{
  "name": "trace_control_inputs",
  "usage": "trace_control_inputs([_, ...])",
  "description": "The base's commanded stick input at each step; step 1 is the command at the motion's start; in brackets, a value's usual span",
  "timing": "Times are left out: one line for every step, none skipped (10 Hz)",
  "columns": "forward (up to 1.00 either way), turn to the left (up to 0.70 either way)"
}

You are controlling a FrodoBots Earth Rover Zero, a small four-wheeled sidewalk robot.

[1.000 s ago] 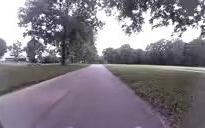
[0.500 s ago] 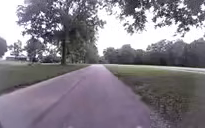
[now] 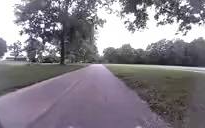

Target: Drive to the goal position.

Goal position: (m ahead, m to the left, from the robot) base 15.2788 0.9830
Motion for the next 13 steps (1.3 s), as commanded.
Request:
trace_control_inputs([0.7,0.01])
trace_control_inputs([0.7,0.01])
trace_control_inputs([0.7,0.0])
trace_control_inputs([0.7,-0.01])
trace_control_inputs([0.7,-0.02])
trace_control_inputs([0.7,-0.02])
trace_control_inputs([0.7,-0.04])
trace_control_inputs([0.7,-0.06])
trace_control_inputs([0.7,-0.05])
trace_control_inputs([0.7,-0.02])
trace_control_inputs([0.7,0.0])
trace_control_inputs([0.7,0.0])
trace_control_inputs([0.7,0.0])
